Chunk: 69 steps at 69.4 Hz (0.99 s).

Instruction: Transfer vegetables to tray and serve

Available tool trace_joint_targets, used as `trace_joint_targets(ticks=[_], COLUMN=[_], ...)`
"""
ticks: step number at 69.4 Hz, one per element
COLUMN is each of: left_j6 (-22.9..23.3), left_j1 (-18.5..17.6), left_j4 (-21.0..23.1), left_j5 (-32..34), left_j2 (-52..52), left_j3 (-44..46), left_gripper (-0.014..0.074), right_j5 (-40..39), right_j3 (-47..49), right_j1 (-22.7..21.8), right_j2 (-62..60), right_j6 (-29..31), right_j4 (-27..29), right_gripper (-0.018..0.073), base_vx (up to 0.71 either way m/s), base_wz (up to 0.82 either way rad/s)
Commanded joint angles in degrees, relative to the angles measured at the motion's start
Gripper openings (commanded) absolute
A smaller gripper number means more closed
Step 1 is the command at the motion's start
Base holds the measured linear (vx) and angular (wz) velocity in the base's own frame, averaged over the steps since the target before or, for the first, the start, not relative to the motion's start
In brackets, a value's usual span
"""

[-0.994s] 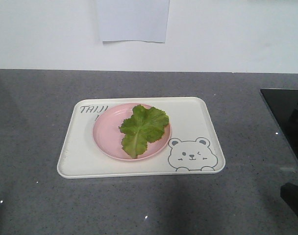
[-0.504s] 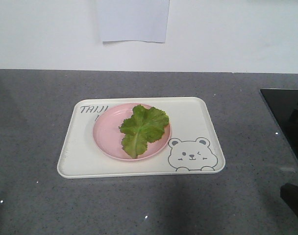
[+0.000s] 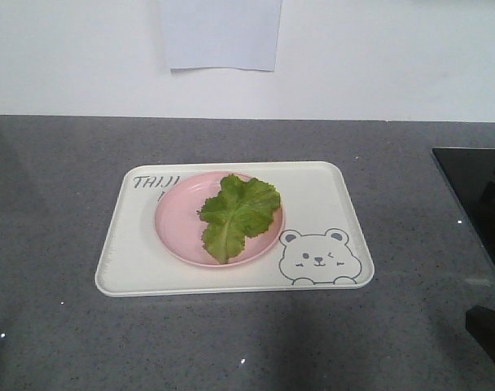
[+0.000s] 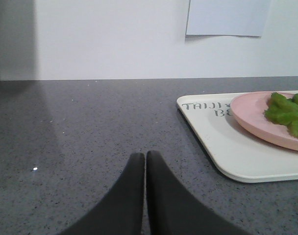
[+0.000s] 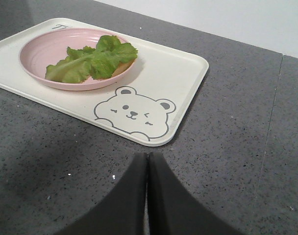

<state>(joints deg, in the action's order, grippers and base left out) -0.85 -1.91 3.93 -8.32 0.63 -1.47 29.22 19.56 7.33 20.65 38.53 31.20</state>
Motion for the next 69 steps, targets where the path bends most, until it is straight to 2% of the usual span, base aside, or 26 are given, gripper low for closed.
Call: trace_joint_targets(ticks=[1,27,32,42,49,54,69], left_j6=[0.5,0.5,0.5,0.5,0.5,0.5,0.5], left_j1=[0.2,0.2,0.2,0.2,0.2,0.2,0.2], left_j4=[0.2,0.2,0.2,0.2,0.2,0.2,0.2], left_j5=[4.6,4.6,4.6,4.6,4.6,4.6,4.6], left_j2=[0.7,0.7,0.7,0.7,0.7,0.7,0.7], left_j3=[-1.5,-1.5,-1.5,-1.5,-1.5,-1.5,-1.5], left_gripper=[-0.0006,-0.0006,-0.0006,-0.0006,-0.0006,-0.0006,-0.0006], right_j5=[-3.1,-2.6,-2.3,-6.1,-11.4,-15.0,-16.9], right_j3=[1.7,1.7,1.5,-1.9,-6.1,-9.3,-16.3], right_j1=[0.0,0.0,0.0,-0.1,-0.1,-0.1,-0.1], right_j2=[0.5,0.5,0.5,-0.3,-3.8,-7.4,-18.7], right_j6=[0.3,0.3,0.1,-1.4,-8.1,-14.5,-36.5], right_j4=[1.0,0.9,-0.9,-2.3,-4.4,-8.0,-27.5], right_gripper=[-0.0006,-0.0006,-0.0006,-0.0006,-0.0004,-0.0003,-0.0003], base_vx=[0.0,0.0,0.0,0.0,0.0,0.0,0.0], base_wz=[0.0,0.0,0.0,0.0,0.0,0.0,0.0])
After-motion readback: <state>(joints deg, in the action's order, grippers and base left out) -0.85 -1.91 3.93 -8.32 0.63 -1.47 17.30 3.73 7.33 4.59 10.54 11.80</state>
